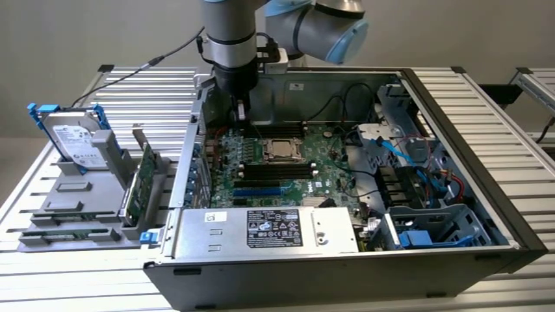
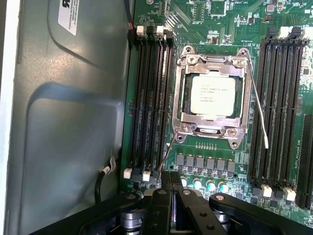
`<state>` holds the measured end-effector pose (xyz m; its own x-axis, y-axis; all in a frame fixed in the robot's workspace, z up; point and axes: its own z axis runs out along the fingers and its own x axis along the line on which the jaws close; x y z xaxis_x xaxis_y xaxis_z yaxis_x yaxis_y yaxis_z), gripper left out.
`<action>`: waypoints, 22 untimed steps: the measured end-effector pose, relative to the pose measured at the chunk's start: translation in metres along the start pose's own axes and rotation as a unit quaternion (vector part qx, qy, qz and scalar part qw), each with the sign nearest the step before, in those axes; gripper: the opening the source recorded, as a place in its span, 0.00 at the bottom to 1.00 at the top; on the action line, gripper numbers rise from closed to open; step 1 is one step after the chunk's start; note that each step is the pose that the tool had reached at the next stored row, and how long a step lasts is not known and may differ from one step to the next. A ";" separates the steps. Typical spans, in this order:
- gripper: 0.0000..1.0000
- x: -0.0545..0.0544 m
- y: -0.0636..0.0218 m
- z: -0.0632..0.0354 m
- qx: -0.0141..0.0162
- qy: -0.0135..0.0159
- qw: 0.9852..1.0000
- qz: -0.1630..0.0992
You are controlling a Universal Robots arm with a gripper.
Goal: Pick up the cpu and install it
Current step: 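Install the first cpu locking lever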
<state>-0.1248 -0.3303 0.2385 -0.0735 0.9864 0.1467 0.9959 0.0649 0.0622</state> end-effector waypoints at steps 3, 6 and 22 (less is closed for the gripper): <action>0.11 0.000 0.0003 -0.0001 0.002 -0.002 1.000 0.001; 0.11 -0.001 0.0003 -0.0001 0.000 -0.003 1.000 0.013; 0.11 -0.001 0.0001 0.0009 -0.019 -0.011 0.989 0.147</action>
<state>-0.1245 -0.3313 0.2375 0.2196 0.9652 0.1421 0.9716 -0.2296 0.0580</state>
